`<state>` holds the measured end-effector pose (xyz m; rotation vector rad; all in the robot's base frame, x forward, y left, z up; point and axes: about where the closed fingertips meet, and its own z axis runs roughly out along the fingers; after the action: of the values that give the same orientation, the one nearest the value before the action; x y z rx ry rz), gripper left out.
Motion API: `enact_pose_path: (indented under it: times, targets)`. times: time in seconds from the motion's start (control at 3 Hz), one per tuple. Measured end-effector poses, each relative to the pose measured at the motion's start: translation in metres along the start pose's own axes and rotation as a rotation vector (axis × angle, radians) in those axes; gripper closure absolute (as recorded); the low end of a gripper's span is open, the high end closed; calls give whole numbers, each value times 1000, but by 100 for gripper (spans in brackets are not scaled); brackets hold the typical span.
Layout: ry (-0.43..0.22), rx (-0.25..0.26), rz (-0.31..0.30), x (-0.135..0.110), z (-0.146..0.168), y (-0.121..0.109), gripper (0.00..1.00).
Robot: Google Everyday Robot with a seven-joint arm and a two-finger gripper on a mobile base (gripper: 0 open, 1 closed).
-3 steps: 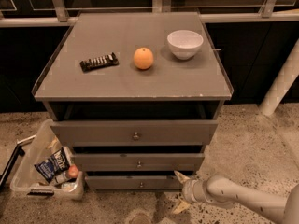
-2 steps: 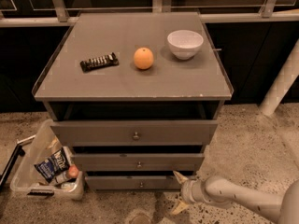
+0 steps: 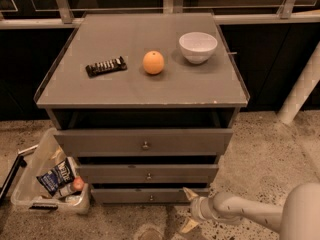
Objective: Open bottom drawer
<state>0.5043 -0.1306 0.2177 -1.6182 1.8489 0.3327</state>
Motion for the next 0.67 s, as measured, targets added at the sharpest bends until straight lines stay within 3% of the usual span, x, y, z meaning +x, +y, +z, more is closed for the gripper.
enact_pose_path:
  times: [0.33,0.67]
  targets:
    - [11,7,4,8,9,-2,0]
    - [14,47,-8,13,10,-19,0]
